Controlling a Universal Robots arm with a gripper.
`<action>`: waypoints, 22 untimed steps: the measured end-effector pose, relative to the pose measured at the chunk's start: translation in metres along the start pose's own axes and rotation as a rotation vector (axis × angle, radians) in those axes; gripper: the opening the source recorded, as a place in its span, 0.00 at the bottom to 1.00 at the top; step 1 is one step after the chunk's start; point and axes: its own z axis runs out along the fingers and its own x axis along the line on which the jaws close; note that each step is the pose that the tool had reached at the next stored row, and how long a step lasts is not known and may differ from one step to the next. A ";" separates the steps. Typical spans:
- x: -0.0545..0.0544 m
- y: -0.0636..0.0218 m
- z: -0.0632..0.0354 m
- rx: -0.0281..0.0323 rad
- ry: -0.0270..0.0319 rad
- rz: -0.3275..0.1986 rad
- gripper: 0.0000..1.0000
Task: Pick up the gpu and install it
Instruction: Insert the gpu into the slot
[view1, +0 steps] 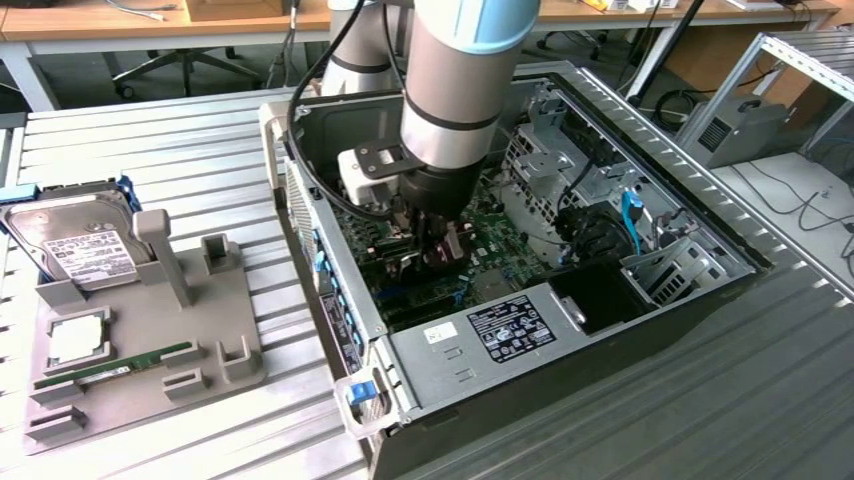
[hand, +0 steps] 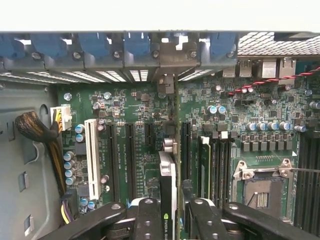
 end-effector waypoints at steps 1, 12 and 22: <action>0.000 0.0001 0.0000 0.0000 0.0000 0.000 0.26; 0.001 0.0026 0.0024 0.0001 -0.0002 0.000 0.26; 0.001 0.0026 0.0031 0.0000 0.0001 0.000 0.26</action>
